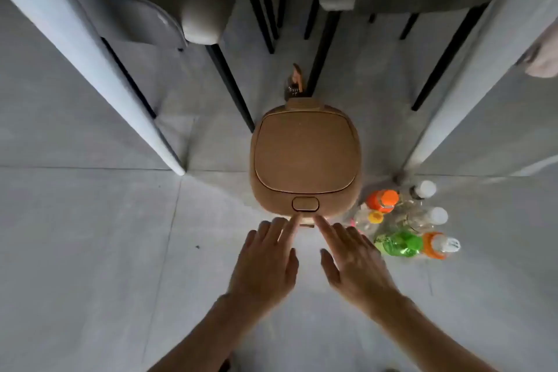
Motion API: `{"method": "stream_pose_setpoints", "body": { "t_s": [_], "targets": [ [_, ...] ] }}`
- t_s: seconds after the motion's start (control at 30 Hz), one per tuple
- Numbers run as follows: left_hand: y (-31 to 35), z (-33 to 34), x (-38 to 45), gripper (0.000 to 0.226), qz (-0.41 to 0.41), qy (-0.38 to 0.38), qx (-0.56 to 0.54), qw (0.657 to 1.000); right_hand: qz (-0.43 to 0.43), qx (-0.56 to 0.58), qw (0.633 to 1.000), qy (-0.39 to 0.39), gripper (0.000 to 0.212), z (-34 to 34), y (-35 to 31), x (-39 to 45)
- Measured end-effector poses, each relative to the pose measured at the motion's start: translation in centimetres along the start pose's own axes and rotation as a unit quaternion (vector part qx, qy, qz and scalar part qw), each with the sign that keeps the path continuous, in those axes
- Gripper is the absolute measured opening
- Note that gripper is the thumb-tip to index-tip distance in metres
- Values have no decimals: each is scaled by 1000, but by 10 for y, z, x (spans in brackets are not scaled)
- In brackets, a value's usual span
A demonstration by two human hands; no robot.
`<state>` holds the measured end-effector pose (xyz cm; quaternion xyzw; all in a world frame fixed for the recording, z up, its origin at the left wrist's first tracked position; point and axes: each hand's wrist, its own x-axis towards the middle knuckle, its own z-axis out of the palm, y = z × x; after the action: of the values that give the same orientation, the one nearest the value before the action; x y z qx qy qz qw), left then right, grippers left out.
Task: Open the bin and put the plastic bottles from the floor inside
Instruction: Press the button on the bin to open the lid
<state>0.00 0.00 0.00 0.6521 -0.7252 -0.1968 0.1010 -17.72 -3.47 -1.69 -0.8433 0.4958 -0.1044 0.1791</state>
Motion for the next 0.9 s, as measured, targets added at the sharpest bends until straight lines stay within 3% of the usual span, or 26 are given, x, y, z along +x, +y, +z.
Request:
{"method": "stream_pose_setpoints", "body": {
  "t_s": [0.13, 0.33, 0.57, 0.77, 0.9],
  "targets": [
    [-34, 39, 32, 65, 103, 46, 80, 990, -69, -67, 995, 21, 67, 34, 26, 24],
    [-60, 58, 40, 51, 189, 99, 179, 960, -128, -93, 985, 67, 56, 54, 42, 27],
    [-53, 61, 41, 54, 209, 124, 196, 950, -177, -73, 970, 151, 42, 60, 52, 35],
    [-25, 57, 54, 38, 286, 139, 202, 926, -87, 25, 973, 213, 31, 39, 68, 24],
    [17, 85, 66, 32, 347, 93, 182, 915, 31, -19, 966, 254, 11, 29, 99, 12]
  ]
}}
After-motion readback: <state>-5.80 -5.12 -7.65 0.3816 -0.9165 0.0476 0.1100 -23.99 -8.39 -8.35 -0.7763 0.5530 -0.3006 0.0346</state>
